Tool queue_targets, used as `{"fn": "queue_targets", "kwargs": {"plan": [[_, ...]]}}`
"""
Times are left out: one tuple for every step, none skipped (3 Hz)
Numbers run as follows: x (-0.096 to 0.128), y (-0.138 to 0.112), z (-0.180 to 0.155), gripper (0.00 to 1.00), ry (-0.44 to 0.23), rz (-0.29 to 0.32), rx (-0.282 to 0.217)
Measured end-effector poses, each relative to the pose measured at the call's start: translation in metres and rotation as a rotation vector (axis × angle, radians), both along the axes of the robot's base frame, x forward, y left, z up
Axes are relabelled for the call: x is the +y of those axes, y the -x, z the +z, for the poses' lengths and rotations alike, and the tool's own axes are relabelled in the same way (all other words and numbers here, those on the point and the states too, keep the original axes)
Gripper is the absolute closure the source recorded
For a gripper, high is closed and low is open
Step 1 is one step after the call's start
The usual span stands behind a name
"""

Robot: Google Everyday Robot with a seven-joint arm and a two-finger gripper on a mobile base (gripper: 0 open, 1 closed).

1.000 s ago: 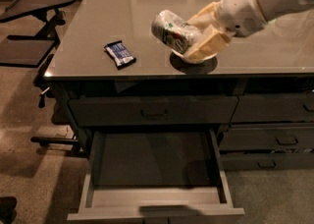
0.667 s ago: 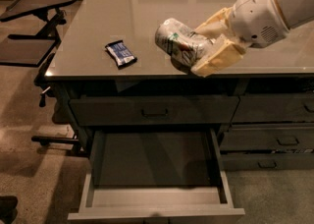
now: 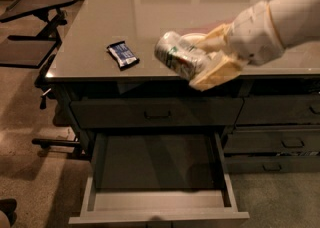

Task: Place 7up can into middle drawer

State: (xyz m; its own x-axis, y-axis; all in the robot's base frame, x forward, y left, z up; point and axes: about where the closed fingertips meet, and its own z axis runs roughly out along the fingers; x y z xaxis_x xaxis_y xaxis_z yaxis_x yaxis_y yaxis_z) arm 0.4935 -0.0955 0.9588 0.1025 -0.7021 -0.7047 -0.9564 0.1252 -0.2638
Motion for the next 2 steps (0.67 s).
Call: {"fn": "queue_targets", "kwargs": {"plan": [[0.012, 0.019, -0.057, 1.00, -0.082, 0.023, 0.038], [0.030, 0.040, -0.140, 1.00, -0.153, 0.035, 0.127]]}}
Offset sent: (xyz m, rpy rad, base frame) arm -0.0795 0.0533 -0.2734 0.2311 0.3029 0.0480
